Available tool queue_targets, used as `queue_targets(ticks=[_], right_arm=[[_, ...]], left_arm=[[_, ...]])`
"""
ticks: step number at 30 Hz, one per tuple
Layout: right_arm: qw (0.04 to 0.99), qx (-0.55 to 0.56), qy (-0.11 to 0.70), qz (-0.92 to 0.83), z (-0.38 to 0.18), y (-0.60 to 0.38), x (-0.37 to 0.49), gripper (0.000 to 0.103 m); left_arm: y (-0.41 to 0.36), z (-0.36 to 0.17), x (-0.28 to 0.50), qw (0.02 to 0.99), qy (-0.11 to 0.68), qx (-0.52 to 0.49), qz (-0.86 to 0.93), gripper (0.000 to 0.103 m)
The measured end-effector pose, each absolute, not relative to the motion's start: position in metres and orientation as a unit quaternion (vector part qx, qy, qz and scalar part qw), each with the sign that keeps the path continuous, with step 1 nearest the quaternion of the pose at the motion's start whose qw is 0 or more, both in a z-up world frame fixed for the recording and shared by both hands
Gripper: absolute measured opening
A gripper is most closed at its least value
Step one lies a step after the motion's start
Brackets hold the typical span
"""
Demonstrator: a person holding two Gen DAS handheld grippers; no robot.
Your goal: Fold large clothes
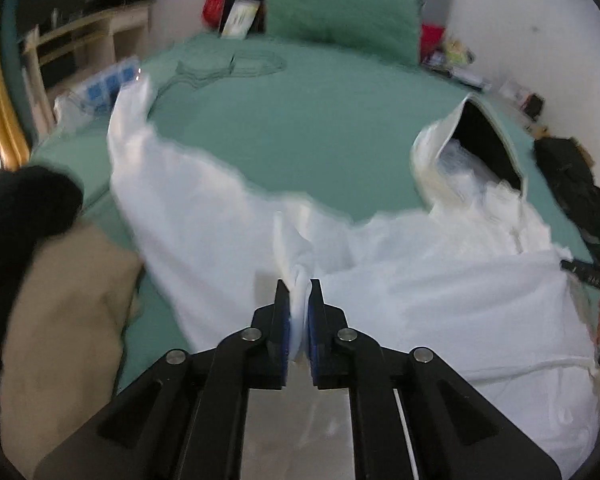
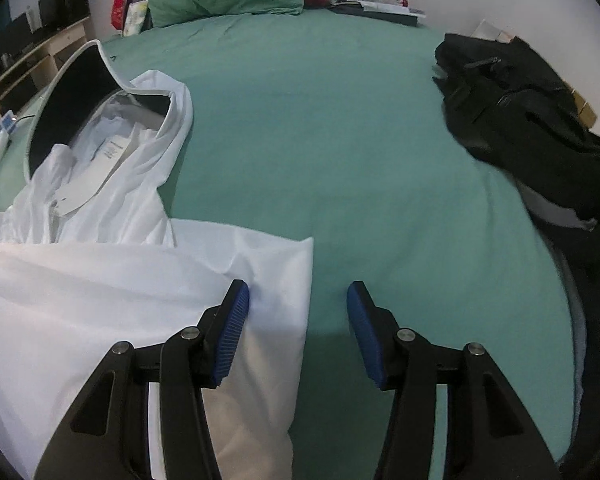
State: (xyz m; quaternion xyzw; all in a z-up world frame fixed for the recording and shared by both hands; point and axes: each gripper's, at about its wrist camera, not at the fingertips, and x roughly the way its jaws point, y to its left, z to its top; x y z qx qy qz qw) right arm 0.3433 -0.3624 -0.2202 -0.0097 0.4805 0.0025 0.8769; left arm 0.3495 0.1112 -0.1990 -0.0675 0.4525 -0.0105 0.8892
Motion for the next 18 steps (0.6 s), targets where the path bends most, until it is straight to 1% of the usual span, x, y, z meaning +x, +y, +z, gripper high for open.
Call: queue_targets(ticks=[1,3,4,5,7,8,9,12,18], right_arm=[[0.876,-0.015,0.483,-0.003,-0.221,-0.361,0.344,0.052],[0.874,-0.026,0.486,-0.015,-0.222,-0.353,0.35,0.052],[0.873,-0.029,0.486,-0.022,-0.22,-0.35,0.349,0.052],[0.875,-0.031,0.483,-0.025,-0.214,-0.346,0.35,0.052],[0.887,-0.033,0.461,-0.024,-0.195,-0.333,0.347,0.052],[0.893,-0.033,0.448,-0.017,-0.184,-0.324,0.346,0.052],[0.901,-0.032,0.433,-0.004,-0.171,-0.311,0.345,0.052],[0.911,-0.04,0.409,0.037,-0.145,-0.261,0.349,0.052],[0.904,-0.054,0.393,0.158,-0.127,-0.131,0.364,0.052]], left_arm=[[0.115,-0.206,0.349,0.88,0.467,-0.078,-0.018,0.009],[0.122,-0.217,0.346,0.868,0.487,-0.095,-0.023,0.013],[0.122,-0.218,0.347,0.867,0.488,-0.097,-0.023,0.014],[0.124,-0.216,0.346,0.87,0.483,-0.097,-0.025,0.018],[0.127,-0.208,0.343,0.879,0.467,-0.094,-0.02,0.029],[0.128,-0.203,0.341,0.883,0.46,-0.094,-0.016,0.04],[0.132,-0.198,0.339,0.888,0.451,-0.094,-0.015,0.048],[0.139,-0.18,0.341,0.898,0.431,-0.088,0.004,0.057],[0.179,-0.147,0.341,0.907,0.401,-0.126,0.028,0.058]])
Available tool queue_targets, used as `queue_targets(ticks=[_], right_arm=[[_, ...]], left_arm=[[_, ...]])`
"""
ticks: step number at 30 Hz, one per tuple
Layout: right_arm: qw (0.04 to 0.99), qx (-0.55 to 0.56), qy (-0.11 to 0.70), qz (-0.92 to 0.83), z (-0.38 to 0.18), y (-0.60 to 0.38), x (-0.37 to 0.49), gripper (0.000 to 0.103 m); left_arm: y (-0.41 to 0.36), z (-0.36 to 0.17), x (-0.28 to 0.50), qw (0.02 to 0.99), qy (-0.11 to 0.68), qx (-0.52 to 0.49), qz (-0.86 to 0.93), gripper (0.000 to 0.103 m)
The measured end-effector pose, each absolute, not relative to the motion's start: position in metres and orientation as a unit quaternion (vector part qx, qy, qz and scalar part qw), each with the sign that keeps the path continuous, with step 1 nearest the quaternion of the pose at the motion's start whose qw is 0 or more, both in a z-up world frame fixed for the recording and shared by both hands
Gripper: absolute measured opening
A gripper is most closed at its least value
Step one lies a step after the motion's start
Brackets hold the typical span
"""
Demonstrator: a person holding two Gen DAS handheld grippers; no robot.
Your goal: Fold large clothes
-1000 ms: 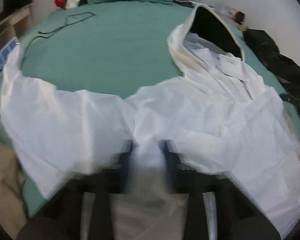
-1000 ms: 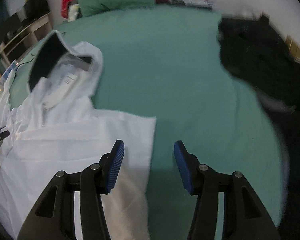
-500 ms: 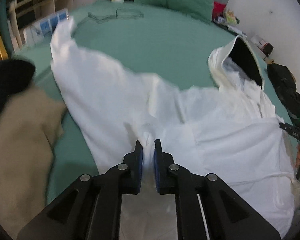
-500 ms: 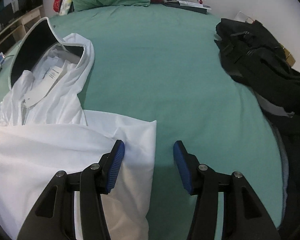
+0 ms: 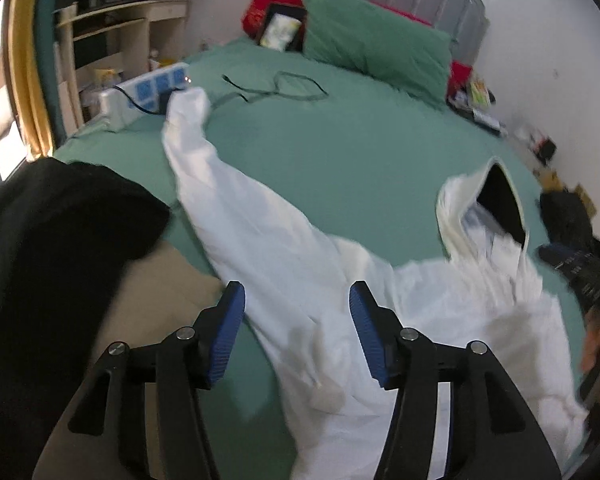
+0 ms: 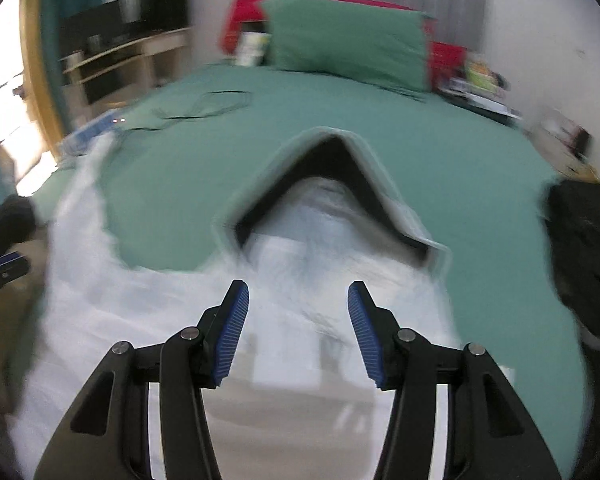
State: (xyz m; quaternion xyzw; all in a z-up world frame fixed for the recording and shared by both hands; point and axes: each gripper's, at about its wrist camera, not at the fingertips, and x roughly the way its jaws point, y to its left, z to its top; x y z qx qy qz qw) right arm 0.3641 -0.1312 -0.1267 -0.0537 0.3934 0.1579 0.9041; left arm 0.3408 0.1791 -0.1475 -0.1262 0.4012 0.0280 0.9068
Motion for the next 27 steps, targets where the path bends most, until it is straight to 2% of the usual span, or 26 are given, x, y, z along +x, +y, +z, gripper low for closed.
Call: queue_targets(ticks=[9,20,21,23,27], right_arm=[[0.862,-0.041,0.413,0.292,-0.169,0.033,0.362,0.052],[0.791,0.019,0.461,0.402,-0.207,0.145,0.408,0.052],[0.784,0.016,0.47,0.406,-0.212,0.15,0.409,0.039],[0.79,-0.025,0.465,0.4,-0.215,0.158,0.404,0.003],[0.822,-0.045,0.436,0.364,-0.198,0.134,0.39,0.003]], left_arm=[[0.242,-0.116,0.341,0.916,0.362,-0.153,0.08,0.058],[0.276,-0.128,0.342,0.904,0.38,-0.18,0.08,0.058],[0.276,-0.128,0.342,0.904,0.379,-0.18,0.082,0.058],[0.272,-0.129,0.343,0.904,0.38,-0.178,0.082,0.058],[0.264,-0.13,0.344,0.904,0.384,-0.173,0.07,0.058]])
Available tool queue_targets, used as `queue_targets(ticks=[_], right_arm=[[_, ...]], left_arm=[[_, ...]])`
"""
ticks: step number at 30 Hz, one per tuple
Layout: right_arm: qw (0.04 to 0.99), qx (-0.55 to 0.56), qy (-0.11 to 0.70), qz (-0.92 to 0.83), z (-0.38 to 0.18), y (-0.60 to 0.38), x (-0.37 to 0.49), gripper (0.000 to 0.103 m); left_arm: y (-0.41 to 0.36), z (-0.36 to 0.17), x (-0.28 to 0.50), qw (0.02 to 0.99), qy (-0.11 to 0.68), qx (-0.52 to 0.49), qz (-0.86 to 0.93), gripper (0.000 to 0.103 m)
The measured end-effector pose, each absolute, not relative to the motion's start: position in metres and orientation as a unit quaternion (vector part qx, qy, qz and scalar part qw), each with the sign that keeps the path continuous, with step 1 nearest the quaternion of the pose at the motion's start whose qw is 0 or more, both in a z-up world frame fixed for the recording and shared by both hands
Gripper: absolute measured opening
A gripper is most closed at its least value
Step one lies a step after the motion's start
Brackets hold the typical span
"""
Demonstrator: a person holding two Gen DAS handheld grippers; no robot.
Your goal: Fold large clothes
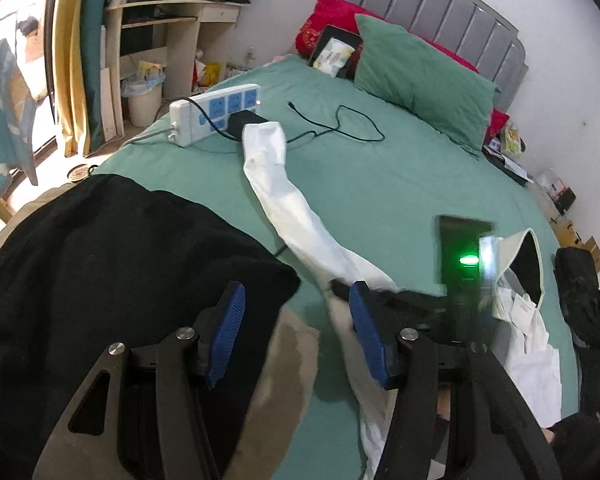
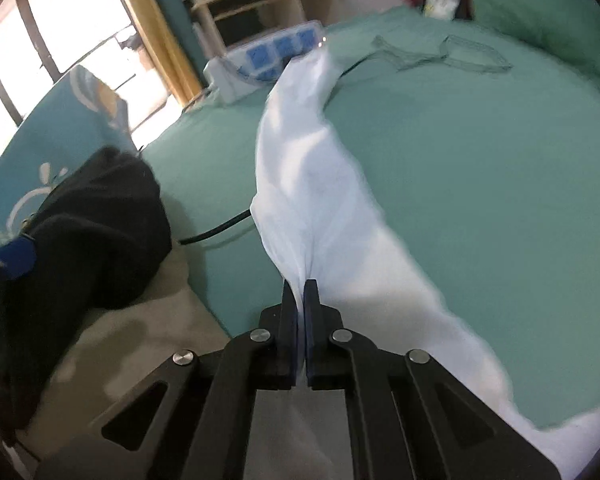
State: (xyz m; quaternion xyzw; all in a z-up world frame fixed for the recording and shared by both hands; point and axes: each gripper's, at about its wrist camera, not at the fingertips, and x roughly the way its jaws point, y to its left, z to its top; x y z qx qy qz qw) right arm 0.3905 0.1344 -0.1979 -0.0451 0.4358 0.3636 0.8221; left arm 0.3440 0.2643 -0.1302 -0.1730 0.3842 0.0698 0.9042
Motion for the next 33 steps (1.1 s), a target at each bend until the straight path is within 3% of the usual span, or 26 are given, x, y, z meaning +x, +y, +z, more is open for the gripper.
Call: queue_targets(ticks=[7,13,16,18,26,33], right_arm=[[0.87,-0.005,0.391,0.299,-0.154,0.023,0.346,0.003],[0.849,0.008,0.486,0.205,-0.198,-0.06,0.305,0.006],[0.841,0.011,0.505,0.193,-0.212,-0.086,0.286,0.032],[0.855,-0.004,0.491,0.17,-0.202,-0.093,0.278,0.066],[0.886,-0.058,0.388,0.246,-0.157,-0.019,0.323,0.068],[0.852,-0.011,0.426,0.302,-0.185,0.07,0.375,0.068]], left_arm=[[0.223,-0.136,0.346,0.896,0.403,-0.185,0.012,0.058],[0.167,-0.168,0.351,0.88,0.456,-0.133,-0.018,0.058],[0.16,-0.181,0.351,0.87,0.476,-0.127,-0.013,0.058],[0.16,-0.18,0.349,0.872,0.472,-0.127,-0.009,0.058],[0.183,-0.141,0.341,0.902,0.42,-0.096,0.015,0.058],[0.233,-0.128,0.339,0.9,0.416,-0.111,0.071,0.058]])
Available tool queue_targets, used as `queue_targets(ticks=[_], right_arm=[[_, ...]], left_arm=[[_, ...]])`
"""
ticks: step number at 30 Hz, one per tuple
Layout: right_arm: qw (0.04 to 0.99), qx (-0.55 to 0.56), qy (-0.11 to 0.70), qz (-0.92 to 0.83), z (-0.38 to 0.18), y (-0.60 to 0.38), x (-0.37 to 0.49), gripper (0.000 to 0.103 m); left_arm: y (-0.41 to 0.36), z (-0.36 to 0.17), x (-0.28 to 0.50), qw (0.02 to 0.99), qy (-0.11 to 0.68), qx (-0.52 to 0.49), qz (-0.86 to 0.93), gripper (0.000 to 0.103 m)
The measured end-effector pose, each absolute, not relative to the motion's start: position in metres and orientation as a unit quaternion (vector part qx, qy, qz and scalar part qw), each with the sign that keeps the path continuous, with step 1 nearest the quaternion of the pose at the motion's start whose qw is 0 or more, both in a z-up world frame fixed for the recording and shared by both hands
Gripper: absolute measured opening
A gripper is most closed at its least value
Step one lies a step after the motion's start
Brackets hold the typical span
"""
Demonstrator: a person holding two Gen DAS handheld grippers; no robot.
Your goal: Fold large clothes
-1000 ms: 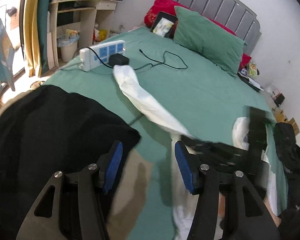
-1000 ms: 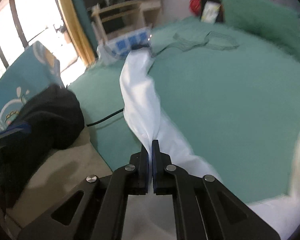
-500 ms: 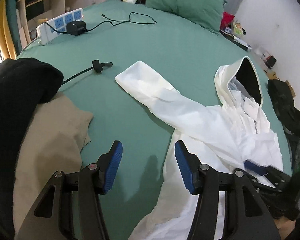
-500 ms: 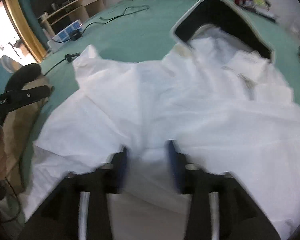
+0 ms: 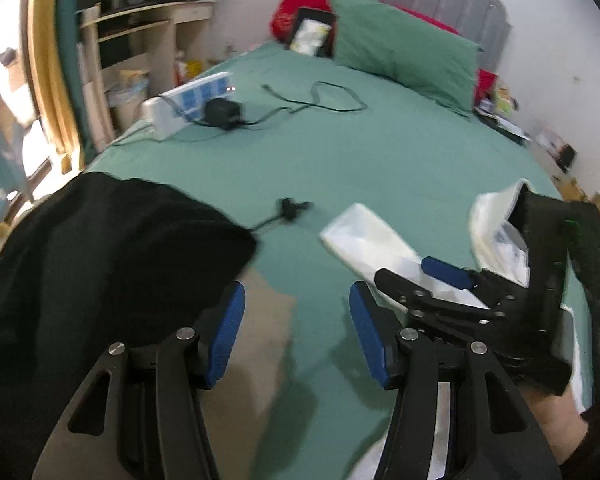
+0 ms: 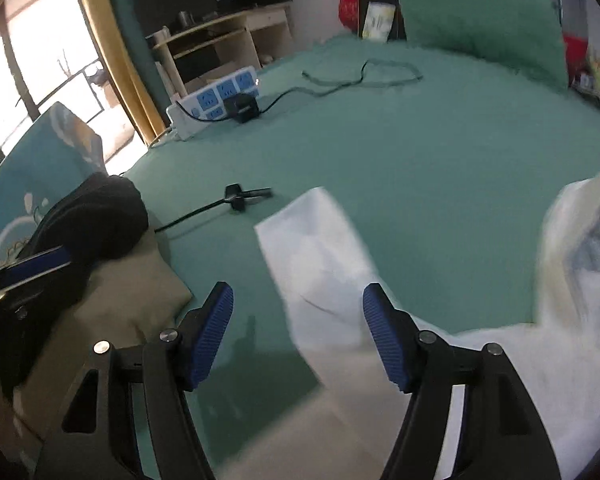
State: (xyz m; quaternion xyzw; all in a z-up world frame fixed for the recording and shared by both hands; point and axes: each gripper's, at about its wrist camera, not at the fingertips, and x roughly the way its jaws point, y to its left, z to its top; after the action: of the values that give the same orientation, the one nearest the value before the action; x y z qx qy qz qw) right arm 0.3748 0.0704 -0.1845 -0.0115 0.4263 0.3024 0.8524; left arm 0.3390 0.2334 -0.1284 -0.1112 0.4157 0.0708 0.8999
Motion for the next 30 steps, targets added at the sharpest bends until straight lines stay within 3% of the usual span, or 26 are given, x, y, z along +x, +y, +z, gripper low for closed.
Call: queue_targets(ticks=[2,4,5,6,9,13,21,28,30], right_arm=[[0.855,-0.016,0.426,0.296,-0.195,0.085,0.381,0.067],[0.856,-0.032,0.433,0.281,-0.207,0.092,0.386,0.04],[0.85,-0.04,0.45,0.27,-0.214,0.095,0.391,0.014],[0.854,-0.043,0.451,0.255,-0.217,0.094,0.392,0.006],[0.854,-0.03,0.453,0.255,-0.204,0.083,0.393,0.006],[0.879,-0.014,0.394,0.27,-0.158,0.047,0.374,0.005],[0.895,0.103,0.293,0.319,-0.066,-0.126,0.309,0.006],[0.878,0.223,0.327,0.269,-0.105,-0.29,0.266,0.008],[0.875,0.238,0.358,0.222,-0.128,-0.319,0.259,0.014]], left_arm=[[0.242,-0.129,0.339,0.899,0.416,-0.108,0.08,0.058],[0.25,-0.13,0.339,0.897,0.418,-0.118,0.083,0.058],[0.253,-0.132,0.34,0.895,0.42,-0.127,0.08,0.058],[0.255,-0.133,0.34,0.893,0.422,-0.133,0.077,0.058],[0.254,-0.133,0.342,0.892,0.42,-0.146,0.074,0.058],[0.242,-0.133,0.342,0.891,0.421,-0.163,0.048,0.058],[0.182,-0.144,0.351,0.883,0.442,-0.154,-0.007,0.058],[0.095,-0.167,0.345,0.868,0.484,-0.087,-0.07,0.058],[0.078,-0.175,0.342,0.865,0.492,-0.061,-0.077,0.058]])
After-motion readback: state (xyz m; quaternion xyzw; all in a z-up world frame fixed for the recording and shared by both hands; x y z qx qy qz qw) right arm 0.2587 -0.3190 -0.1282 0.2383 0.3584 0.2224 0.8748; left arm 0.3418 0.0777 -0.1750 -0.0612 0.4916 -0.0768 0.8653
